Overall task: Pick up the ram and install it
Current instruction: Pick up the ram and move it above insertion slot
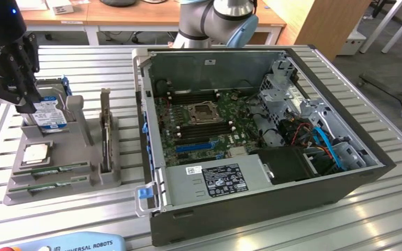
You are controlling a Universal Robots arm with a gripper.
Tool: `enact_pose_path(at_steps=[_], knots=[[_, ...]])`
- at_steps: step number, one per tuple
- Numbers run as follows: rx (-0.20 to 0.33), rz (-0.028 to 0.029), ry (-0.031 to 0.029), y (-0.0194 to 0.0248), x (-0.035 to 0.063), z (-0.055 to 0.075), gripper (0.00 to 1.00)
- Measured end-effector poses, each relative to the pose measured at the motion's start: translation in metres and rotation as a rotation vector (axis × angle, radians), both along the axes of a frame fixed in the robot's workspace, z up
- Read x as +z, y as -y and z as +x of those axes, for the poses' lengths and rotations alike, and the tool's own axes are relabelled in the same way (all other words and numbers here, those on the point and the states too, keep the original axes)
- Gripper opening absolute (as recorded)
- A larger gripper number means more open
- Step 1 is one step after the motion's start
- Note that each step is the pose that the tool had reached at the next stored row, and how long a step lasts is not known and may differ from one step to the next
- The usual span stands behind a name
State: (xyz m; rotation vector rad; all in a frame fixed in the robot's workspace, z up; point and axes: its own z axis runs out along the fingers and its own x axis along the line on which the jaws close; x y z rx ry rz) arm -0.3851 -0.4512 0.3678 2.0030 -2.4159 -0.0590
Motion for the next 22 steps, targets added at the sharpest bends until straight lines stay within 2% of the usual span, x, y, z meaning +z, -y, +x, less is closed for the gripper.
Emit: enact_pose_path(at_steps=[11,22], knots=[[0.000,0.0002,0.0007,0.0000,-0.0032,0.000,0.29],[0.000,0.0000,0.0010,0.0000,-0.0159,0.000,0.29]])
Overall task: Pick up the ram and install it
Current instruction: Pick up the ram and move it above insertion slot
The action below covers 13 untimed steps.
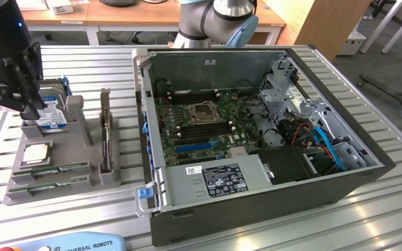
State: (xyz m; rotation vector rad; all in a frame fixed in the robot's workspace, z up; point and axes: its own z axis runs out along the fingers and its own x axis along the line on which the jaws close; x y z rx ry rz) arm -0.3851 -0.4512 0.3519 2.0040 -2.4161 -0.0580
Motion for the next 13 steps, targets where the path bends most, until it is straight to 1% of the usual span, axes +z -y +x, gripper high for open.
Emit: enact_pose_path(at_steps=[13], knots=[[0.000,-0.0001,-0.0001,0.0000,-0.0204,0.000,0.29]])
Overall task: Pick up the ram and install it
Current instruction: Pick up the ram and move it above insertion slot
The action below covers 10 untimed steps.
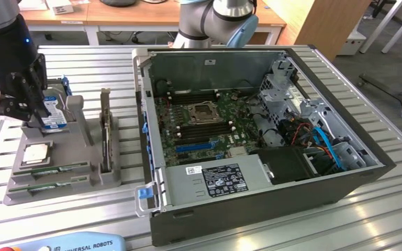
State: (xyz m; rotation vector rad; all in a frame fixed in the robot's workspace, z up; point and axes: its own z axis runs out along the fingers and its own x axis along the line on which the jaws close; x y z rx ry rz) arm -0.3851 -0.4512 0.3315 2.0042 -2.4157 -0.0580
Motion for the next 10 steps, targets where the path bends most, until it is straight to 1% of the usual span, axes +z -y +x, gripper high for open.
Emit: enact_pose_path(at_steps=[10], knots=[[0.000,-0.0003,0.0001,0.0000,-0.0168,0.000,0.29]])
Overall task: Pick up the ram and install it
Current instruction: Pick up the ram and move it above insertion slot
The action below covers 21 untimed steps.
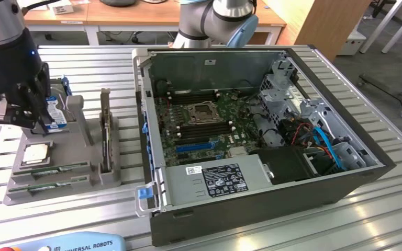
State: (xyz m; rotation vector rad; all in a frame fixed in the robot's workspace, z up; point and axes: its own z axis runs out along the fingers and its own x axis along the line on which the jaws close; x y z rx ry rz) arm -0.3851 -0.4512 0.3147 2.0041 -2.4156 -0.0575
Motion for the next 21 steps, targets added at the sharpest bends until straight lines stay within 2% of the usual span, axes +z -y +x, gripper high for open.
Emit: enact_pose_path(at_steps=[8,16,21], knots=[[0.000,-0.0003,0.0001,0.0000,-0.0083,0.000,0.29],[0.000,-0.0006,0.0001,0.0000,-0.0123,0.000,0.29],[0.000,-0.0007,0.0000,0.0000,-0.0194,0.000,0.29]])
